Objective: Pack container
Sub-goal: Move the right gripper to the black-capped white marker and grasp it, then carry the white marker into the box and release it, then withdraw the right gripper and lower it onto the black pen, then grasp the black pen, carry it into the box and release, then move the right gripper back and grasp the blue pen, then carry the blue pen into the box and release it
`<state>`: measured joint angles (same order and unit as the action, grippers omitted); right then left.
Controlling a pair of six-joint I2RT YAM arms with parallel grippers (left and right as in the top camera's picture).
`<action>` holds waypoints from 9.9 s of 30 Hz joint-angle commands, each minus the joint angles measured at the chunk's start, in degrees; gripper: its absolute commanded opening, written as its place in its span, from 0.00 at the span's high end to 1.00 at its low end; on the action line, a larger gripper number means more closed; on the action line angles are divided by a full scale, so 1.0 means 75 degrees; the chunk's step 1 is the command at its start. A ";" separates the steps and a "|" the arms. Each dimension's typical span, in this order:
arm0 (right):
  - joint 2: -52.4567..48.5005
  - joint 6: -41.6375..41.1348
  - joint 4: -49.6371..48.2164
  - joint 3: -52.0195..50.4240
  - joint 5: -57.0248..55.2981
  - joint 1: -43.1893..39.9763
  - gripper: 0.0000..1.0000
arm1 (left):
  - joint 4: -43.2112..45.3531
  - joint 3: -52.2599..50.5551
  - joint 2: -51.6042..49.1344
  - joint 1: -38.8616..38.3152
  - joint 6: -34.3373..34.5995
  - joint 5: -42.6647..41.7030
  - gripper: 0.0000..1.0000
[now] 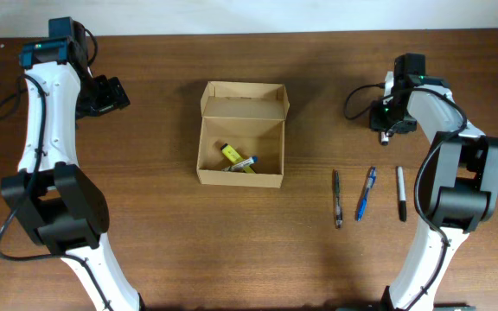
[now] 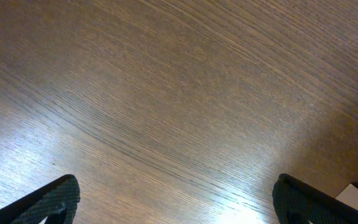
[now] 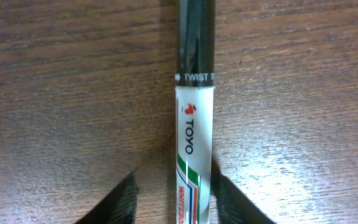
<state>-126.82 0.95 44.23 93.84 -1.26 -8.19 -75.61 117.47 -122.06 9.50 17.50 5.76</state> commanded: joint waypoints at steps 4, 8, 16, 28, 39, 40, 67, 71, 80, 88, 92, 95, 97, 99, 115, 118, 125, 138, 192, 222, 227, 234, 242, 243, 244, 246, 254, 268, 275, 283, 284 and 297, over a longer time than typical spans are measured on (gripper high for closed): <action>-0.0143 -0.0347 0.0271 -0.0026 -0.0099 -0.0029 0.97 | -0.0003 -0.0029 0.0015 -0.0009 -0.0087 -0.0058 0.00; -0.0143 -0.0624 0.0446 -0.0026 0.0236 -0.0026 0.96 | -0.0003 -0.0029 0.0015 -0.0009 -0.0087 -0.0055 0.00; -0.0125 -0.0557 0.0656 0.0210 0.1507 -0.0017 0.96 | 0.0000 -0.0029 0.0015 -0.0009 -0.0087 -0.0055 0.00; 0.0411 0.1416 0.3692 0.4328 0.2340 0.1142 0.96 | 0.0000 -0.0029 0.0015 -0.0009 -0.0087 -0.0055 0.00; 0.0350 0.5152 0.5135 0.5662 0.0245 0.4342 0.96 | 0.0000 -0.0029 0.0015 -0.0009 -0.0087 -0.0055 0.00; 0.0297 0.5412 0.5132 0.5534 0.0219 0.4503 0.96 | 0.0000 -0.0029 0.0015 -0.0009 -0.0087 -0.0055 0.00; -0.0644 0.5759 0.3850 0.3156 0.0764 0.5811 0.96 | -0.0003 -0.0029 0.0015 -0.0009 -0.0087 -0.0055 0.00; -0.0769 0.5528 0.3777 0.3142 0.0766 0.5782 0.95 | 0.0000 -0.0029 0.0015 -0.0009 -0.0087 -0.0055 0.00; -0.0466 0.4791 0.3818 0.3130 0.0082 0.5791 0.45 | 0.0000 -0.0029 0.0015 -0.0009 -0.0087 -0.0058 0.00; 0.1259 0.3824 0.3914 0.3130 -0.1807 0.5657 0.32 | 0.0000 -0.0029 0.0015 -0.0009 -0.0087 -0.0055 0.00; 0.2393 0.3104 0.3791 0.3130 -0.1775 0.5024 0.32 | 0.0000 -0.0029 0.0015 -0.0009 -0.0087 -0.0055 0.00; 0.3066 0.2801 0.3771 0.3127 -0.1381 0.4322 0.32 | 0.0000 -0.0029 0.0015 -0.0009 -0.0087 -0.0055 0.00; 0.3448 0.2492 0.3722 0.3121 -0.0938 0.3754 0.37 | 0.0000 -0.0029 0.0015 -0.0009 -0.0087 -0.0055 0.00; 0.3736 0.2197 0.3719 0.3107 -0.0399 0.3095 0.41 | 0.0000 -0.0029 0.0015 -0.0009 -0.0087 -0.0055 0.00; 0.3561 -0.0662 0.3124 -0.0784 0.0096 0.1687 0.41 | 0.0000 -0.0029 0.0015 -0.0009 -0.0087 -0.0055 0.00; 0.3567 -0.0796 0.2328 -0.2011 0.0082 0.1967 0.41 | 0.0000 -0.0029 0.0015 -0.0009 -0.0087 -0.0055 0.00; 0.3570 -0.1125 0.0166 -0.4217 0.0073 0.2804 0.41 | 0.0000 -0.0029 0.0015 -0.0009 -0.0087 -0.0055 0.00; 0.3567 -0.2060 -0.0513 -0.5266 -0.0111 0.2940 0.62 | 0.0000 -0.0029 0.0015 -0.0009 -0.0087 -0.0055 0.00; 0.1116 0.5214 0.1737 0.1504 0.1320 0.5741 0.96 | 0.0000 -0.0029 0.0015 -0.0009 -0.0087 -0.0055 0.00; 0.0935 0.3212 0.3891 0.4334 -0.0423 0.5709 0.41 | 0.0000 -0.0029 0.0015 -0.0009 -0.0087 -0.0058 0.00; 0.2020 0.2445 0.4121 0.4409 -0.0551 0.4829 0.41 | 0.0000 -0.0029 0.0015 -0.0009 -0.0087 -0.0055 0.00; 0.3203 0.1413 0.3893 0.4048 -0.0210 0.2372 0.41 | 0.0000 -0.0029 0.0015 -0.0009 -0.0087 -0.0055 0.00; 0.3351 -0.0857 0.3972 0.2221 0.0085 0.0271 0.52 | 0.0000 -0.0029 0.0015 -0.0009 -0.0087 -0.0055 0.00; 0.3351 -0.0944 0.3937 0.1853 0.0079 0.0277 0.52 | 0.0000 -0.0029 0.0015 -0.0009 -0.0087 -0.0055 0.00; 0.3351 -0.1055 0.3899 0.1580 0.0085 0.0306 0.52 | 0.0000 -0.0029 0.0015 -0.0009 -0.0087 -0.0055 0.00; 0.3351 -0.1218 0.3791 0.0959 0.0082 0.0437 0.53 | 0.0000 -0.0029 0.0015 -0.0009 -0.0087 -0.0055 0.00; 0.3366 -0.2017 0.2567 -0.1830 -0.0169 0.0924 0.53 | 0.0000 -0.0029 0.0015 -0.0009 -0.0087 -0.0058 0.00; 0.3404 -0.2559 0.0134 -0.4628 0.0137 0.1090 0.46 | 0.0000 -0.0029 0.0015 -0.0009 -0.0087 -0.0058 0.00; 0.3404 -0.3267 -0.0283 -0.5190 0.0143 0.1093 0.56 | 0.0000 -0.0029 0.0015 -0.0009 -0.0087 -0.0058 0.00; 0.3418 -0.3287 -0.0979 -0.5619 0.0542 0.1093 0.96 | 0.0000 -0.0029 0.0015 -0.0009 -0.0087 -0.0055 0.00; 0.3442 -0.3072 -0.1067 -0.5578 0.0647 0.1093 0.96 | 0.0000 -0.0029 0.0015 -0.0009 -0.0087 -0.0058 0.00; 0.4106 0.1413 0.1961 -0.0458 0.1632 0.2017 0.96 | 0.0000 -0.0029 0.0015 -0.0009 -0.0087 -0.0055 0.00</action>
<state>-98.28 -2.09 56.14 79.70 8.75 2.57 -75.59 117.43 -122.06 9.50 17.50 5.74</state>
